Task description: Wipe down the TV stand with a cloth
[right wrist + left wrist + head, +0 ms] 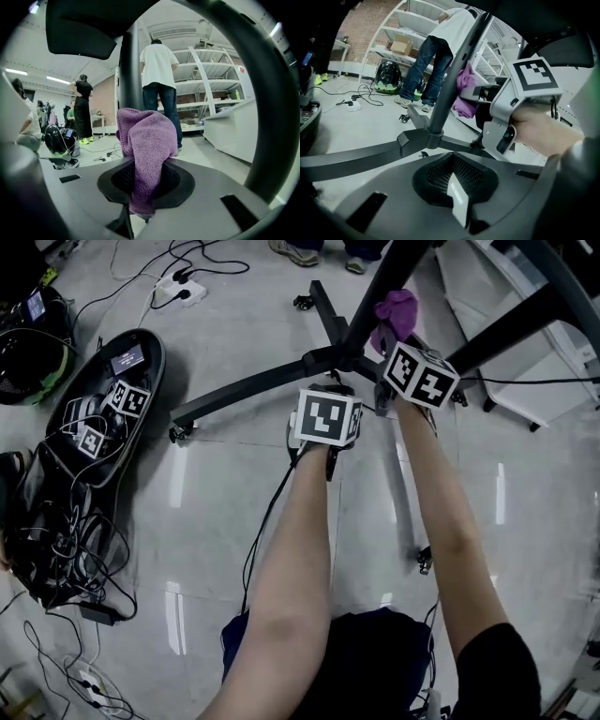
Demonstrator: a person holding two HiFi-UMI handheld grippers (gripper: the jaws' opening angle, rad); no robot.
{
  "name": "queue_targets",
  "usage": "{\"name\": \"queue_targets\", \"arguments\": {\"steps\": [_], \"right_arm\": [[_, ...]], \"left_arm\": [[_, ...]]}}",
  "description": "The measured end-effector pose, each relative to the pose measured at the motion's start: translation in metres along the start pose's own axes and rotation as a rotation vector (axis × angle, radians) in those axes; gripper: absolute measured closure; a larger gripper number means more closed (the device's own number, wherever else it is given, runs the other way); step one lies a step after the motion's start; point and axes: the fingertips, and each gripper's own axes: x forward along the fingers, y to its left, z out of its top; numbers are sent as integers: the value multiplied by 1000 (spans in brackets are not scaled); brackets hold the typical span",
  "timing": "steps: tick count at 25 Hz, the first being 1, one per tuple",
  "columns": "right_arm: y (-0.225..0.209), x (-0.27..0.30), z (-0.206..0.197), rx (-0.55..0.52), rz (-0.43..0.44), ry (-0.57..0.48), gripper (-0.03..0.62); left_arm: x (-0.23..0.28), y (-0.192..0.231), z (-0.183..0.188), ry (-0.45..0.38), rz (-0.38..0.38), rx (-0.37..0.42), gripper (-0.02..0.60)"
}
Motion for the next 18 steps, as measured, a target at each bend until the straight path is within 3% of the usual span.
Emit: {"name": "queue_targets", "arguments": {"steps": [7, 14, 18], "right_arm": [[-2, 13, -56, -2, 8, 124, 505], [-7, 24, -117, 156, -6, 282, 505], [-13, 37, -127, 205, 8, 295, 505]], "left_arm": [[4, 2, -5, 14, 5, 8, 577], [6, 7, -9, 33, 15, 10, 577], [9, 9, -8, 43, 29, 36, 577]]}}
